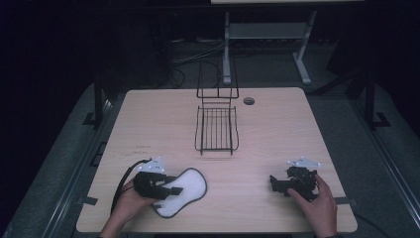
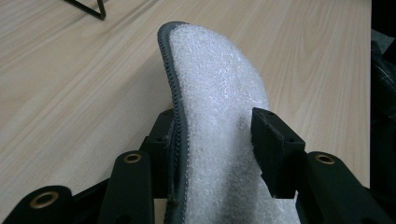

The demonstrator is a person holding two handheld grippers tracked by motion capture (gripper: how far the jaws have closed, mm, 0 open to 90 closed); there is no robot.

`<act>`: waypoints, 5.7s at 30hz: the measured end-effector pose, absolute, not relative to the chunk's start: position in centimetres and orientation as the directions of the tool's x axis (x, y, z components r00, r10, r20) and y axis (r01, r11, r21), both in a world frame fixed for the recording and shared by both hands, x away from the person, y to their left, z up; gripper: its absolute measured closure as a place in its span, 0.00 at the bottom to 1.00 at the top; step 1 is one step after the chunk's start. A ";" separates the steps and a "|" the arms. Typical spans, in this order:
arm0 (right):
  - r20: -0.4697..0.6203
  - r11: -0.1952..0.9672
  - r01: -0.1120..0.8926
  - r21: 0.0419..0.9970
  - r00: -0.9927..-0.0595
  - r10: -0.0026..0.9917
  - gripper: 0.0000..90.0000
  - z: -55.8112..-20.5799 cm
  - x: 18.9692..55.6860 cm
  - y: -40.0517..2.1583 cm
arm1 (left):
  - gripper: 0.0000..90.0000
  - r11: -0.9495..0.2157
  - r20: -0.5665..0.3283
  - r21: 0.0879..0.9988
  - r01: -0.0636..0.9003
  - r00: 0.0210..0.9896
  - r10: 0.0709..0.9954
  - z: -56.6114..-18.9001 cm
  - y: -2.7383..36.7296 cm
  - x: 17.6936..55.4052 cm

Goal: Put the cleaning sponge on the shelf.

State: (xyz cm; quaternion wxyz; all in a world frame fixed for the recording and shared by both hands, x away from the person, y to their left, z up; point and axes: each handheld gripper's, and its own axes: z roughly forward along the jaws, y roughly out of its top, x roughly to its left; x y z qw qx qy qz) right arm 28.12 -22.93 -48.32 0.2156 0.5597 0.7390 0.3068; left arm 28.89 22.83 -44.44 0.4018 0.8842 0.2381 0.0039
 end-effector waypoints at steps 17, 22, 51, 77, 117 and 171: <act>0.025 0.186 0.695 0.695 -0.282 0.959 0.00 -48.3 28.1 -22.9 | 0.77 -0.482 -0.251 0.757 0.441 0.878 0.409 -42.8 23.9 28.9; 0.025 0.186 0.695 0.695 -0.282 0.959 0.00 -48.3 28.1 -22.9 | 0.83 -0.452 -0.283 0.765 0.458 0.870 0.403 -42.4 24.4 28.9; 0.024 0.187 0.694 0.695 -0.282 0.959 0.00 -48.3 28.1 -22.9 | 0.86 -0.436 -0.217 0.790 0.430 0.863 0.456 -39.5 25.0 29.9; 0.024 0.187 0.695 0.695 -0.282 0.959 0.00 -48.3 28.1 -22.9 | 0.86 -0.386 -0.207 0.815 0.431 0.840 0.501 -38.0 24.6 33.4; 0.024 0.187 0.695 0.694 -0.282 0.959 0.00 -48.3 28.1 -22.9 | 0.86 -0.340 -0.197 0.846 0.411 0.833 0.517 -36.7 21.4 40.1; 0.023 0.189 0.694 0.694 -0.285 0.958 0.00 -48.3 28.1 -22.9 | 0.80 -0.331 -0.233 0.807 0.488 0.779 0.582 -40.6 14.7 49.0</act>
